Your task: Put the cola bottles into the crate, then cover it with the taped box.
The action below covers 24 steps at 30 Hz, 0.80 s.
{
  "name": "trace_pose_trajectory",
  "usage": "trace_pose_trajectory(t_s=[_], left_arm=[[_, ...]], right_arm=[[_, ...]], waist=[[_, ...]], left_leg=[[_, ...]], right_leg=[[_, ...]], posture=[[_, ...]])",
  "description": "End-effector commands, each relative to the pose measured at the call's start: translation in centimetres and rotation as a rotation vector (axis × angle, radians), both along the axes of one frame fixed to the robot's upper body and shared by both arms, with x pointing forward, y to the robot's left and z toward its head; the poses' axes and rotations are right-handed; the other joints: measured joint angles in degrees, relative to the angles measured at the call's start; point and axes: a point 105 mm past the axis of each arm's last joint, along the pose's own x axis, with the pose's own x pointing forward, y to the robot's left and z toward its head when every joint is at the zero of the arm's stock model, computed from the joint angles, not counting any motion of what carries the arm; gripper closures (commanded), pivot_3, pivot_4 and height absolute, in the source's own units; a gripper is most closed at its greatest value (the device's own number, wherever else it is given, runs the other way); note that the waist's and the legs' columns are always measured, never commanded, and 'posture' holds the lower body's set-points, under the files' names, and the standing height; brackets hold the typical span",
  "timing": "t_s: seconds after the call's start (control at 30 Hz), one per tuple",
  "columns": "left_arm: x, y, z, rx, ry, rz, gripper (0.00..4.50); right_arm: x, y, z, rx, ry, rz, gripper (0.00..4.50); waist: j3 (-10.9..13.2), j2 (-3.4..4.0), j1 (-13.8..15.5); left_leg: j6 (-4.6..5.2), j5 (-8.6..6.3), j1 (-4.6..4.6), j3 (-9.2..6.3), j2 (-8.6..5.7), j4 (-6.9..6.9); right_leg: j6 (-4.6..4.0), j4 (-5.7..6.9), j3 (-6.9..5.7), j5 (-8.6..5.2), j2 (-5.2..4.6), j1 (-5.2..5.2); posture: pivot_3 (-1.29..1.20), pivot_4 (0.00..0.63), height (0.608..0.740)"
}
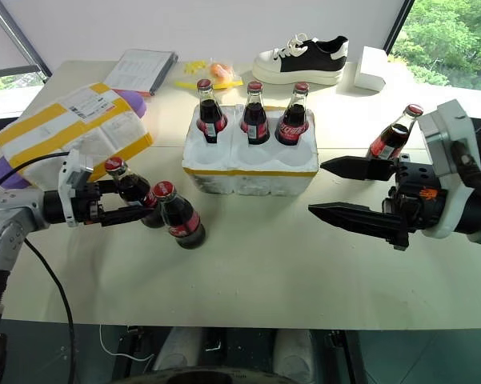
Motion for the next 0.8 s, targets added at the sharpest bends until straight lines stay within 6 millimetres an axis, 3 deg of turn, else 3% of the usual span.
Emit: trace_pose_trajectory(t_s=[0.03, 0.3, 0.5, 0.67, 0.8], left_arm=[[0.2, 0.4, 1.6, 0.007, -0.043, -0.003, 1.68], [-0.3, 0.3, 4.0, -0.014, -0.012, -0.071, 1.7], [0.8, -0.3, 9.8, -0.05, -0.067, -0.165, 1.7], [3.0, -2.9, 15.1, -0.074, -0.138, -0.297, 1.7], [4.7, -6.5, 17.0, -0.084, -0.152, -0.401, 1.7]], right_arm=[[-0.1, -0.1, 0.7, 0.003, -0.043, 0.0, 0.0], [0.2, -0.3, 0.4, 0.006, -0.052, -0.015, 0.0], [-0.1, -0.9, 0.3, -0.008, -0.064, -0.036, 0.0], [-0.2, -1.5, 0.1, 0.001, -0.076, -0.083, 0.0], [-0.3, -1.9, -0.2, 0.015, -0.083, -0.124, 0.0]], waist=[[0.0, -0.01, 0.0], [0.1, -0.17, 0.0], [0.3, -0.56, 0.2], [0.4, -0.72, 0.2], [0.4, -0.77, 0.2]], left_leg=[[0.0, 0.0, 0.0, -0.01, 0.0, 0.01], [0.01, -0.01, 0.0, 0.01, 0.0, 0.01], [0.02, 0.0, -0.08, -0.04, -0.02, 0.09], [-0.16, 0.1, -0.23, 0.01, -0.07, 0.28], [-0.17, 0.11, -0.37, 0.08, -0.09, 0.52]], right_leg=[[0.0, 0.01, 0.0, 0.0, 0.0, 0.0], [0.0, 0.0, 0.0, 0.0, 0.01, -0.01], [0.01, 0.0, -0.03, 0.0, 0.02, 0.01], [0.03, 0.02, -0.1, 0.0, 0.05, 0.01], [0.08, 0.07, -0.13, -0.02, 0.05, -0.01]], posture=[[0.0, 0.15, 0.74], [0.0, 0.15, 0.74], [0.0, 0.15, 0.74], [0.0, 0.15, 0.74], [0.0, 0.15, 0.74]])
